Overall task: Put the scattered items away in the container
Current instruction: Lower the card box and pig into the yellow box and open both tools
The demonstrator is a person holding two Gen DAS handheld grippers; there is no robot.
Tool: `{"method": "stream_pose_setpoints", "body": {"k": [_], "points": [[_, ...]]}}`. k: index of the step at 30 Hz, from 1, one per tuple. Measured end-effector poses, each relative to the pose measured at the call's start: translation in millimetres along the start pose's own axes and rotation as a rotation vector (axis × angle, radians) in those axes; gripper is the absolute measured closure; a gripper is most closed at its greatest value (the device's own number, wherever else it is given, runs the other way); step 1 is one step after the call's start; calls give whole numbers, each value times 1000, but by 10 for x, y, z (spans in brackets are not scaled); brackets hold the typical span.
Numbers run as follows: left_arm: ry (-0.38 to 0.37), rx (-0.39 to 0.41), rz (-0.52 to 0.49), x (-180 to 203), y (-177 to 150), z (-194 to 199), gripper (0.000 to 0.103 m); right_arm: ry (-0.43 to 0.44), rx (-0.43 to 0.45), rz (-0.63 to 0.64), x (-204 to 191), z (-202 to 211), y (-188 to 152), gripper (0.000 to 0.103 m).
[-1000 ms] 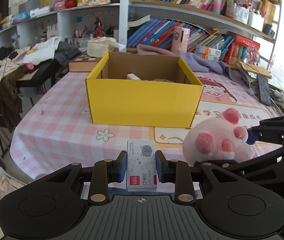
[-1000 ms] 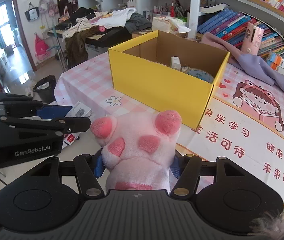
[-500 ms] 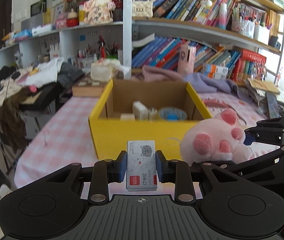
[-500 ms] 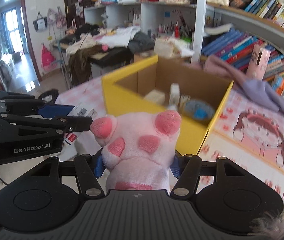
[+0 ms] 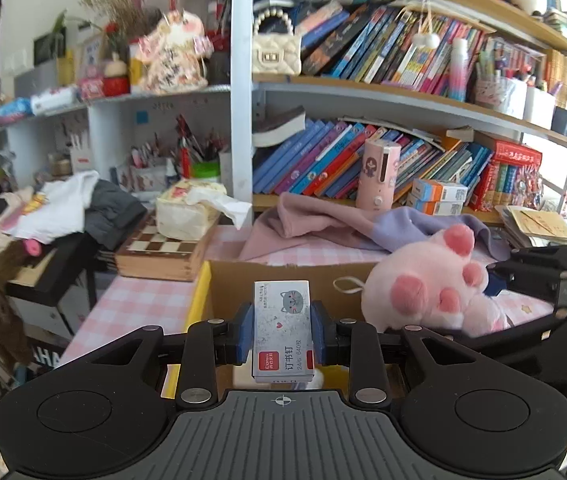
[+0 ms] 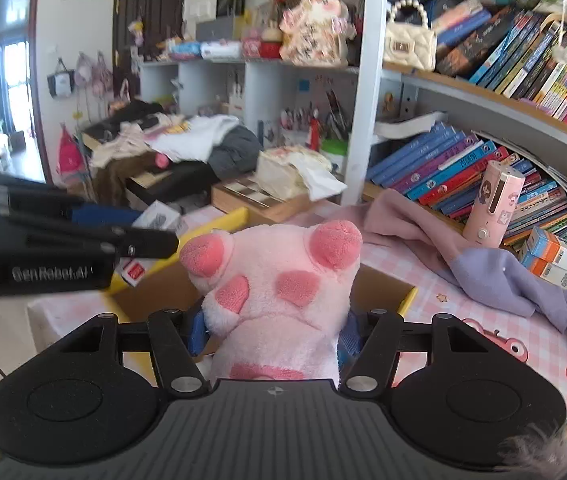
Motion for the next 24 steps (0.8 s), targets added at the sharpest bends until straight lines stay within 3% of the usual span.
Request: {"method": "stream_pose_setpoints", "body": {"k": [4,12,19,24], "points": [[-18,-82,-19,-9,71,-467,75,-24,-57,75,159,-414,-20,44],[-60,-294,-23,69,-67,-1325,75,-22,-258,296,248,-1141,-271,42],[-84,-389,2,94,-171,-1764,75,-41,-357,454,255,-1502,-483,41],[-90,-421,7,116,-220,-1907,74,-58,-331,468,288,-1520,-493,24]]}}
Point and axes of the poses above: each gripper's, at about its wrist camera, not at the fingertips, and z roughly against the way its jaws point, x to its right, y to its top, the point moved 10 cm from there along -z, roughly the way its jaws point, and after that the axes turned 4 degrees about -z, right-handed, at the moved point
